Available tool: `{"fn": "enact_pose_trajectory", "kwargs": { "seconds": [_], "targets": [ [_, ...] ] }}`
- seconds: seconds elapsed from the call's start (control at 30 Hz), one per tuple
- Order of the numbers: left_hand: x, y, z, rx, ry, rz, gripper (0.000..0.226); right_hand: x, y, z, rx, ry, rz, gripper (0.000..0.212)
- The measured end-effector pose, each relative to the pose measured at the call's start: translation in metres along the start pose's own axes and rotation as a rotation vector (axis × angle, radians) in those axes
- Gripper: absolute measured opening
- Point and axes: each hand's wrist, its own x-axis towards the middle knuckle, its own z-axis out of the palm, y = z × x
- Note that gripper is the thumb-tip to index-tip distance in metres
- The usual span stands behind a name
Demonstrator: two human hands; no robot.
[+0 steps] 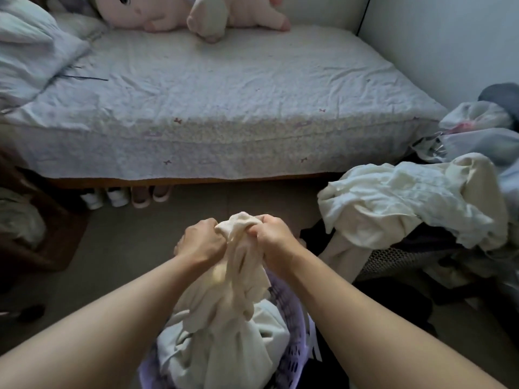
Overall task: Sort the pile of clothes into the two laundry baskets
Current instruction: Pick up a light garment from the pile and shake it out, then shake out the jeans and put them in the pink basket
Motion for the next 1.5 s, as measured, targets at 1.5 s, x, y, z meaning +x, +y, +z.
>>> {"fn": "enact_pose_trajectory", "kwargs": {
  "seconds": [1.5],
  "targets": [
    [-0.051, 0.158, 0.580, 0.542, -0.906, 0.507, 0.067, 0.067, 0.476, -0.390, -0.425, 0.382, 0.666, 0.058]
  ]
}}
